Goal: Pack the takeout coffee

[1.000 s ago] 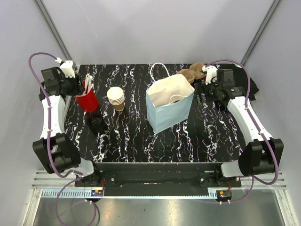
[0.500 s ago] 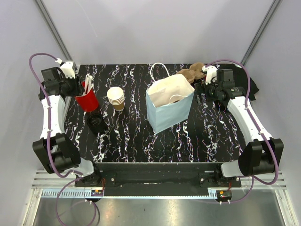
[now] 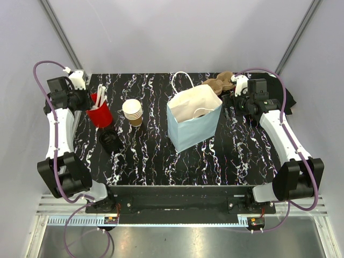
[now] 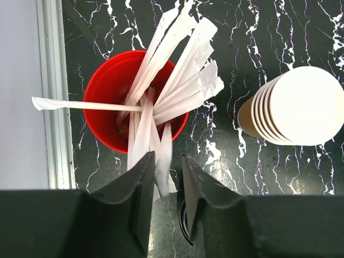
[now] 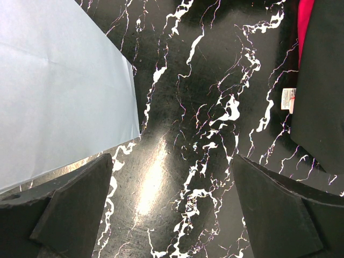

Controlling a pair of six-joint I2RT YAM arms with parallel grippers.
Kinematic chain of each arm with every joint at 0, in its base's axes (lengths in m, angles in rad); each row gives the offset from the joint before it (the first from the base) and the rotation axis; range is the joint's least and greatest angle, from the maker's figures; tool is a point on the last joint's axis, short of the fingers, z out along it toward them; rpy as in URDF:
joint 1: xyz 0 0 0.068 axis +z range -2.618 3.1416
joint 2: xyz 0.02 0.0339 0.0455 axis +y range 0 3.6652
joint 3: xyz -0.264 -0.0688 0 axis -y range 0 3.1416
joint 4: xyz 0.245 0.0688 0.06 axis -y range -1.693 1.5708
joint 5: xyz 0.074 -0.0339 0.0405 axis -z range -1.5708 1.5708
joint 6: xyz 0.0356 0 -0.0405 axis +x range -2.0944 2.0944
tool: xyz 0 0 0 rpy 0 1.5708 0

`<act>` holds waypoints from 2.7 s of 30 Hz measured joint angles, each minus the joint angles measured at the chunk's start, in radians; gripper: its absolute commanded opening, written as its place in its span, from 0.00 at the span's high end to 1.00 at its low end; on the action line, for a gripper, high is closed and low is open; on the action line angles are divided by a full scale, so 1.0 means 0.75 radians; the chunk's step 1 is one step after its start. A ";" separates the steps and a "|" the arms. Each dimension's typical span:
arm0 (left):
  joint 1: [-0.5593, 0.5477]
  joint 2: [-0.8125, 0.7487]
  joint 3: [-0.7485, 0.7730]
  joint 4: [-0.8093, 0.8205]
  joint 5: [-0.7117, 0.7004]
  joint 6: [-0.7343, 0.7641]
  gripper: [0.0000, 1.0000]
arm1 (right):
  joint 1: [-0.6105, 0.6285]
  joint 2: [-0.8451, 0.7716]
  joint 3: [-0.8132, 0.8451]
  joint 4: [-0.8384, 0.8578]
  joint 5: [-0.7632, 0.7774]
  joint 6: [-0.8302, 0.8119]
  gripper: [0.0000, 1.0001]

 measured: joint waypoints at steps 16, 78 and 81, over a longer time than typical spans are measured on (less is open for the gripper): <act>0.000 0.000 0.029 -0.014 -0.001 -0.007 0.97 | 0.000 0.004 -0.001 0.000 -0.013 0.009 0.03; -1.237 -0.237 0.547 -0.155 -0.012 -0.141 0.98 | -0.020 0.057 -0.001 -0.001 -0.030 0.019 0.00; -1.306 -0.217 0.516 -0.151 -0.132 -0.102 0.99 | -0.021 0.059 -0.001 -0.001 -0.030 0.019 0.00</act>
